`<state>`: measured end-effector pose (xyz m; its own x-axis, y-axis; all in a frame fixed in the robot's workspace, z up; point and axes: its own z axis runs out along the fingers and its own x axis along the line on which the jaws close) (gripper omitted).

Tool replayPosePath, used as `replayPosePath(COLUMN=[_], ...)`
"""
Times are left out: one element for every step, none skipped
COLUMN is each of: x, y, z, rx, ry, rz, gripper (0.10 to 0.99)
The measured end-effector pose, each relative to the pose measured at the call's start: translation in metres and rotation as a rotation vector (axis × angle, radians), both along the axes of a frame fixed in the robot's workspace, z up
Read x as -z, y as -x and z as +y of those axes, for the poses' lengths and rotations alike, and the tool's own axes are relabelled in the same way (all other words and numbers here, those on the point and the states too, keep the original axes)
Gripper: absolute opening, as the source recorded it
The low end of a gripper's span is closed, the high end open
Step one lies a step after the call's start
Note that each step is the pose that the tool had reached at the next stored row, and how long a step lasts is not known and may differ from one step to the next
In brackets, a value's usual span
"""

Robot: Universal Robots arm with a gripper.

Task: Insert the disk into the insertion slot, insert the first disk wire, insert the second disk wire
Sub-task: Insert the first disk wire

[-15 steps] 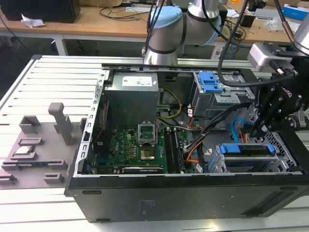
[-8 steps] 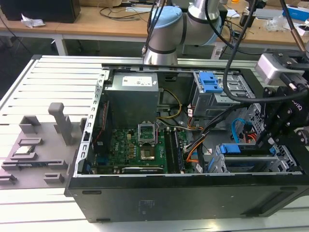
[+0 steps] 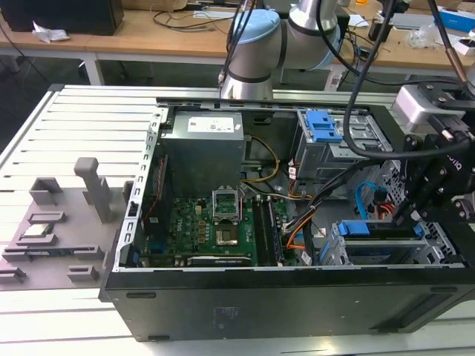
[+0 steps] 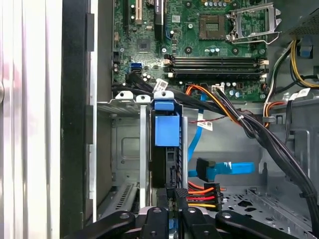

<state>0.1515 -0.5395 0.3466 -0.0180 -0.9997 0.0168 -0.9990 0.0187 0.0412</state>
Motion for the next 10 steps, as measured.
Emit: replayPosePath(x=[0.0008,0.0014,0.0017,0.0024,0.0029,0.0032,0.0038,0.0047,0.0055,0.0066], y=[-0.0005,-0.0008,-0.0009,-0.0016,-0.0019,-0.0019,-0.0021,-0.0022,-0.0021,-0.0023], z=[0.0021,0.0035,0.0040,0.0044,0.0044,0.0044,0.0044,0.0044,0.0044,0.0044], rx=[0.000,0.000,0.000,0.000,0.000,0.000,0.000,0.000,0.000,0.000], ry=[0.000,-0.001,-0.001,-0.001,-0.001,-0.001,-0.001,-0.001,-0.001,-0.001], rz=[0.0001,0.0001,0.0002,0.0003,0.0004,0.0003,0.0003,0.0004,0.0004,0.0004], gripper=[0.169,0.169,0.169,0.169,0.169,0.169,0.169,0.169,0.169,0.169])
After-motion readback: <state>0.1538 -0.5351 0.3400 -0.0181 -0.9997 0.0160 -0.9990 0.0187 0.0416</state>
